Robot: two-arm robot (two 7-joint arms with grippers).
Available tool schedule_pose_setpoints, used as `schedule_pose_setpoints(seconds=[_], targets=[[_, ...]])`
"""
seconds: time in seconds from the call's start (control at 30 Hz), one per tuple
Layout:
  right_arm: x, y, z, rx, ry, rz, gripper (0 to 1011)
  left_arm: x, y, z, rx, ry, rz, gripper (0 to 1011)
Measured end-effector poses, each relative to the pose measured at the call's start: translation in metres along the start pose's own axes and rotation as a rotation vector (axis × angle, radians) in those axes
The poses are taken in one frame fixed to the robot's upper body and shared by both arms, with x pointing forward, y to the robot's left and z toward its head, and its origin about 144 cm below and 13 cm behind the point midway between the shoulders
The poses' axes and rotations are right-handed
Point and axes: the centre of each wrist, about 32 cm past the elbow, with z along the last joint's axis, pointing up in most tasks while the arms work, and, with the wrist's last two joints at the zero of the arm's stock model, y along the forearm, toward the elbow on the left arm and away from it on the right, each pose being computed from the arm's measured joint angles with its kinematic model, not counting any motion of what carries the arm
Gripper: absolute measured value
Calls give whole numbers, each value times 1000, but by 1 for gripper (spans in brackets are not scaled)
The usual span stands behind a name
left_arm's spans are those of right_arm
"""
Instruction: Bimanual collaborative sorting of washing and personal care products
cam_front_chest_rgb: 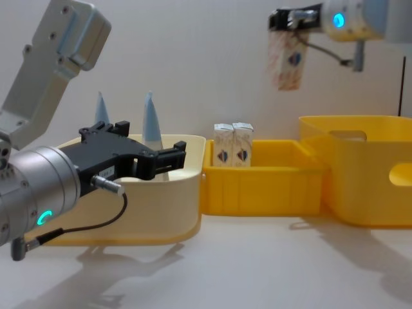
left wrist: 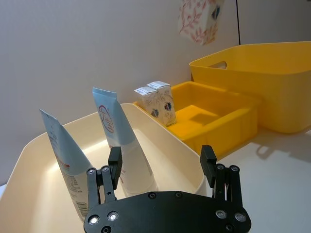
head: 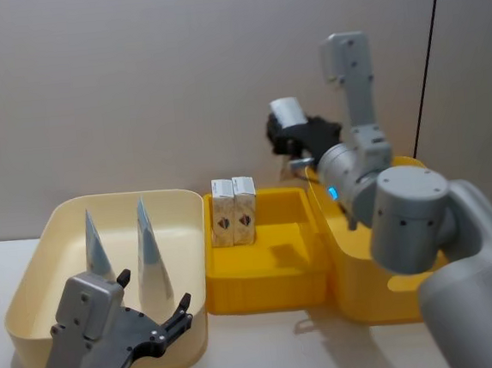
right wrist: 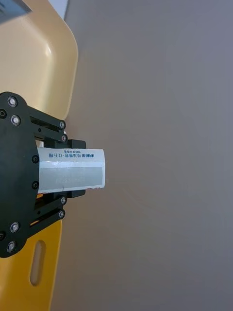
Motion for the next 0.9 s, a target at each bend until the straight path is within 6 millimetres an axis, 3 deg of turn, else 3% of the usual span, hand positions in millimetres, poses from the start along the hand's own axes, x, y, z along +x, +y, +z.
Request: schedule_pose_setpoints(seconds=[0.47, 0.9], targets=[[43, -7, 6, 40, -75, -150, 421, 0, 0, 0, 0, 0, 0, 1003], [55, 0, -2, -98, -94, -141, 421, 0, 0, 0, 0, 0, 0, 1003]])
